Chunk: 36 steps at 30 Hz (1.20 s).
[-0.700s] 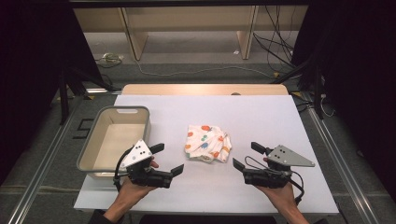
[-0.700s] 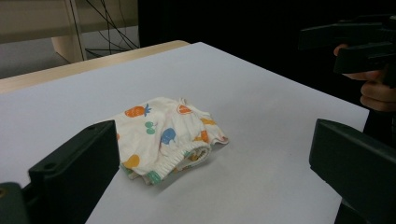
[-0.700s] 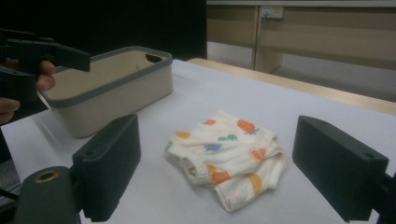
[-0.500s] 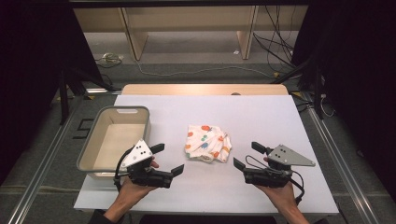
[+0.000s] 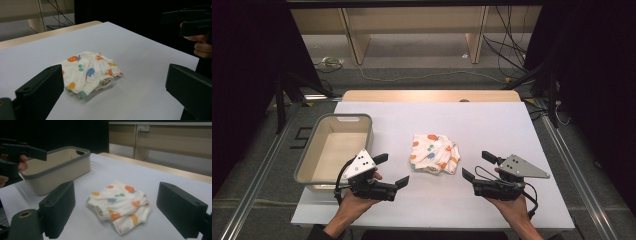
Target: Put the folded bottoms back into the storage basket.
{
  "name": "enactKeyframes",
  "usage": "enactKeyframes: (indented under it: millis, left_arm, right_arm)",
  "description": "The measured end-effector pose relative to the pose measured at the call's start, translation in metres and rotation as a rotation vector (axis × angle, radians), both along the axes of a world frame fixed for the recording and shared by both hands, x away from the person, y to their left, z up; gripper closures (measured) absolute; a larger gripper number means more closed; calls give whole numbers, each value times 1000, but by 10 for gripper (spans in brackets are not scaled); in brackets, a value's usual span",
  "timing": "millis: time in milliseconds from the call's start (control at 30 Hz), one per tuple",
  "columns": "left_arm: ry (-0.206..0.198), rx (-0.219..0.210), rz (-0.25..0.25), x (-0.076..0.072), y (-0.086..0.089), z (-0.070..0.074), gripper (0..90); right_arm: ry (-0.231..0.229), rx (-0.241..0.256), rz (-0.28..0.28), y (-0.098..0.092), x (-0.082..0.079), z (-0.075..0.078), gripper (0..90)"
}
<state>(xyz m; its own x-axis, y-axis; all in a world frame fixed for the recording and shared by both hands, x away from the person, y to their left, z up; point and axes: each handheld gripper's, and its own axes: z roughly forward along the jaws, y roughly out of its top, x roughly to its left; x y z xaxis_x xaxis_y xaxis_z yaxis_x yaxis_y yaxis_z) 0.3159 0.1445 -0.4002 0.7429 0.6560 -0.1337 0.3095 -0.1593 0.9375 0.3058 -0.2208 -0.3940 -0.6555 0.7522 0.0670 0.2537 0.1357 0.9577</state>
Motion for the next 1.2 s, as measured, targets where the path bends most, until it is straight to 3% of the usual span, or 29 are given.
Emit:
enactKeyframes:
  millis: [167, 433, 533, 567, 600, 633, 767, 900, 1067, 1200]
  left_arm:
    - [7, 8, 2, 1, -3, -2, 14]
    - [48, 2, 11, 8, -5, -6, 14]
    - [101, 9, 24, 13, -8, -10, 15]
    - [101, 9, 24, 13, -8, -10, 14]
    - [138, -7, 31, 15, -8, -13, 14]
    - [138, -7, 31, 15, -8, -13, 14]
    - [212, -35, 54, 22, -6, -17, 15]
    - [247, -41, 67, 27, -6, -20, 17]
    - [323, -72, 84, 35, -7, -27, 20]
    - [344, -76, 97, 38, -8, -30, 20]
  right_arm:
    - [0, 0, -2, 2, 2, 0, 166]
    - [28, -49, 10, 5, 13, -1, 167]
    - [50, -55, 9, 5, 19, -2, 167]
    - [50, -55, 9, 5, 19, -2, 167]
    - [71, -64, 9, 4, 23, -5, 167]
    - [71, -64, 9, 4, 23, -5, 167]
    - [98, -82, 3, 3, 27, -7, 168]
    - [104, -95, -1, 3, 33, -8, 173]
    - [120, -100, -14, 1, 41, -12, 175]
    - [130, -99, -30, 0, 47, -13, 177]
